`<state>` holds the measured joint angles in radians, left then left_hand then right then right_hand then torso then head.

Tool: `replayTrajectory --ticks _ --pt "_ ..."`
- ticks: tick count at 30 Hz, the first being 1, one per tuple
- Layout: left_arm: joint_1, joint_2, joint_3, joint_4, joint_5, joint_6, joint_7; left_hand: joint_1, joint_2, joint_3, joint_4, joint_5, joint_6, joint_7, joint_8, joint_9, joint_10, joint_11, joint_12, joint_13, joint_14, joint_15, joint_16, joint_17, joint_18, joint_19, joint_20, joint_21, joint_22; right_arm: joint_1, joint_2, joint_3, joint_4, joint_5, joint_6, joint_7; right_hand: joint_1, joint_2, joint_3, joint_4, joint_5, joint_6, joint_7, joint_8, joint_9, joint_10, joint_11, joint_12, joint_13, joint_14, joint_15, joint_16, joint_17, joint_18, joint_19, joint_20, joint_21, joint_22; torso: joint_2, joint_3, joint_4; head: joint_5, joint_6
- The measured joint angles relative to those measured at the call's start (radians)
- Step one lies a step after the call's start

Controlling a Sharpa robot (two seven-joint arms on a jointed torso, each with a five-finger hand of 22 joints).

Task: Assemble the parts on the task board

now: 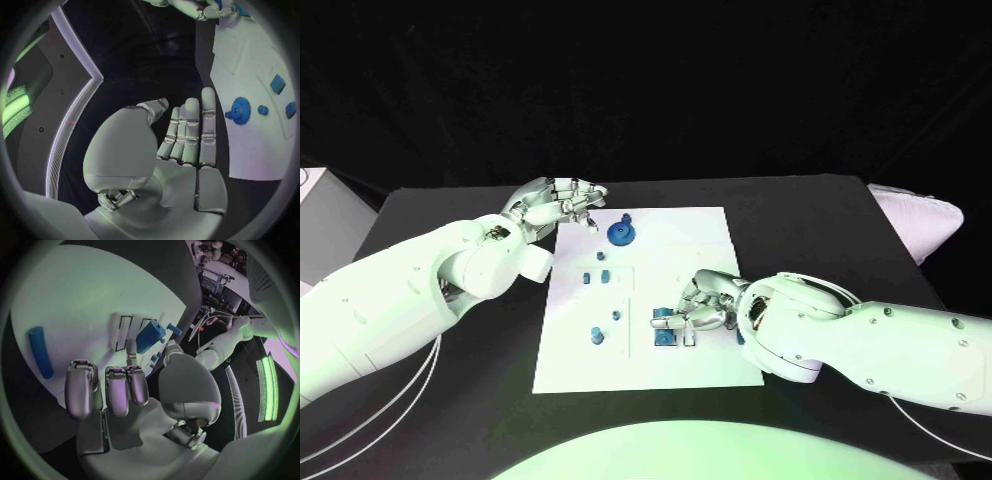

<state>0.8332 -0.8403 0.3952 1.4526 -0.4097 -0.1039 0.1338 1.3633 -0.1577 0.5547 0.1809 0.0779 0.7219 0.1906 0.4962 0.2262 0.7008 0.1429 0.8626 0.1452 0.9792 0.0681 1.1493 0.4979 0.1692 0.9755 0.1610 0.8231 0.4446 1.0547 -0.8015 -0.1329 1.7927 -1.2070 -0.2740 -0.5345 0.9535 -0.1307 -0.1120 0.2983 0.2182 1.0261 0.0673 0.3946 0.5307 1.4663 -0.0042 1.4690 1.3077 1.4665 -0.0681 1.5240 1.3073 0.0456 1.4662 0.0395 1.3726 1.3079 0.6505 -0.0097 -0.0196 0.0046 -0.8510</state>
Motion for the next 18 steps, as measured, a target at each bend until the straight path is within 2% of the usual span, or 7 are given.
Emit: replayTrajectory --ticks 10,15,18 --pt "0.0 -0.007 0.0 0.001 0.0 0.0 0.0 0.0 0.0 0.0 0.0 0.0 0.0 0.0 0.0 0.0 0.0 0.0 0.0 0.0 0.0 0.0 0.0 0.0 0.0 0.0 0.0 0.0 0.0 -0.001 -0.02 0.0 0.014 -0.015 -0.002 0.001 -0.021 0.015 -0.001 0.001 0.001 0.0 0.0 0.004 0.0 0.0 0.0 0.0 0.0 0.0 0.0 0.0 0.0 0.0 0.0 0.0 0.0 0.0 0.0 0.0004 0.0007 0.003 0.001" --pt "0.0 -0.007 0.0 0.001 0.0 0.0 -0.001 0.0 0.0 0.0 0.0 0.0 0.0 0.0 0.0 0.0 0.0 0.0 0.0 0.0 0.0 0.0 0.0 0.0 0.0 0.0 0.0 0.0 -0.001 -0.003 -0.039 0.0 0.024 -0.02 -0.003 0.007 0.028 0.051 0.009 -0.006 0.039 0.0 0.0 0.012 0.001 0.0 0.0 0.0 0.0 0.0 0.0 0.0 0.0 0.0 0.0 0.0 0.0 0.0 0.0 0.0003 0.0006 0.005 -0.001" --pt "0.0 -0.007 0.0 0.001 0.0 0.0 -0.001 0.0 0.0 0.003 0.003 0.0 0.0 0.0 0.0 -0.002 0.0 0.0 0.004 -0.001 0.0 0.0 0.0 0.0 0.0 0.0 0.0 0.0 -0.001 -0.004 -0.051 0.0 0.03 -0.021 -0.002 0.018 0.114 0.052 0.022 -0.01 0.043 -0.002 -0.002 0.012 0.001 0.0 0.0 0.0 0.0 0.0 0.0 0.0 0.0 0.0 0.0 0.0 0.0 0.0 0.0 0.0004 -0.0001 0.006 -0.001"
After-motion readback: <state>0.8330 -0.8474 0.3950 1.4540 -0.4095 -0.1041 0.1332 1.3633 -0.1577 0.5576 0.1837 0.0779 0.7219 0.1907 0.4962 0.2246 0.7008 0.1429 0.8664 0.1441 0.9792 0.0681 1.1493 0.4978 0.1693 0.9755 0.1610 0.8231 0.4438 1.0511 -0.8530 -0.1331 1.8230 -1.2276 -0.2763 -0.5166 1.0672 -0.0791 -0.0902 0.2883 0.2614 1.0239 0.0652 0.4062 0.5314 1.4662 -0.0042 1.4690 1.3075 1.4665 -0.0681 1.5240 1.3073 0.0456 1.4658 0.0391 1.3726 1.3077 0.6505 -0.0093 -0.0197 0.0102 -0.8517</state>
